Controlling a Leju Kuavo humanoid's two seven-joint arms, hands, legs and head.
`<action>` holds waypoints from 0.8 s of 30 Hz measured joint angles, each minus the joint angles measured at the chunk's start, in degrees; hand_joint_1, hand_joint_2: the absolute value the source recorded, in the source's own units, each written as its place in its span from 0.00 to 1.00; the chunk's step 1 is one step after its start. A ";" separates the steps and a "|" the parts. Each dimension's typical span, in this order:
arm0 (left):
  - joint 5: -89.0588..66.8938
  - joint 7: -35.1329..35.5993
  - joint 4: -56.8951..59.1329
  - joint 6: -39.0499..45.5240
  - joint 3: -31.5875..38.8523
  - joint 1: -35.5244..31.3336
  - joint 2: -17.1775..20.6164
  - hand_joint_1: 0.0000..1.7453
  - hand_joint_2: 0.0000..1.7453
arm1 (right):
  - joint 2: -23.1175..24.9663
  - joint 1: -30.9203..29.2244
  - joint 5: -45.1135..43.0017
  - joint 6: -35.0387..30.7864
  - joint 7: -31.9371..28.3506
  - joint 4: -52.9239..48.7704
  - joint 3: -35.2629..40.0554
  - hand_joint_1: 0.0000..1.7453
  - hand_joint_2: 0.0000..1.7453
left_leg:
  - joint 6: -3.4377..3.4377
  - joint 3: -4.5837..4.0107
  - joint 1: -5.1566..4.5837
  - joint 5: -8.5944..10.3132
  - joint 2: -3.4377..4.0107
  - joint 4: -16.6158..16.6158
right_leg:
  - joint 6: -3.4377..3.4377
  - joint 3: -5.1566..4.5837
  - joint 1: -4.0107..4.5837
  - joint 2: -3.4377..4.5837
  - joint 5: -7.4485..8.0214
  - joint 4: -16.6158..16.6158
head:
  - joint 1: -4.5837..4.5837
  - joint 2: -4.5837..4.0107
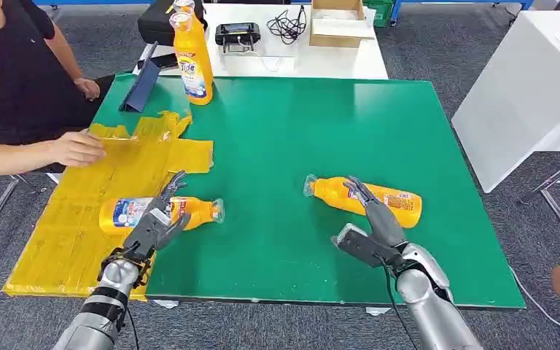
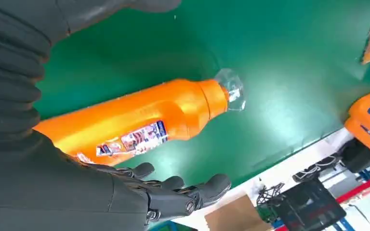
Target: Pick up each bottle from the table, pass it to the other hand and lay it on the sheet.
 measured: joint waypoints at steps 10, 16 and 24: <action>-1.45 3.15 -12.07 2.74 -1.31 4.56 -3.02 0.00 0.00 | 0.41 -3.05 6.04 -2.19 5.36 3.84 -0.04 0.00 1.00 | 0.01 -0.03 -0.02 -0.01 0.00 0.01 | 0.01 -0.04 -0.01 -0.01 0.00 -0.01 | 0.02 0.00; -3.15 3.45 -15.71 4.72 -3.04 6.41 -3.43 0.00 0.00 | 0.46 -5.17 13.20 -5.11 11.04 6.40 -0.54 0.00 1.00 | 0.01 -0.01 -0.02 0.00 0.00 0.01 | 0.01 -0.02 -0.02 -0.01 0.00 -0.02 | 0.02 0.00; -0.97 3.15 -17.46 3.09 -2.99 7.75 -3.56 0.00 0.00 | 1.03 -9.37 21.94 -7.84 18.12 12.76 -1.18 0.00 1.00 | 0.04 0.00 -0.02 0.02 0.00 0.01 | 0.01 -0.03 -0.01 -0.01 0.01 0.01 | 0.00 0.00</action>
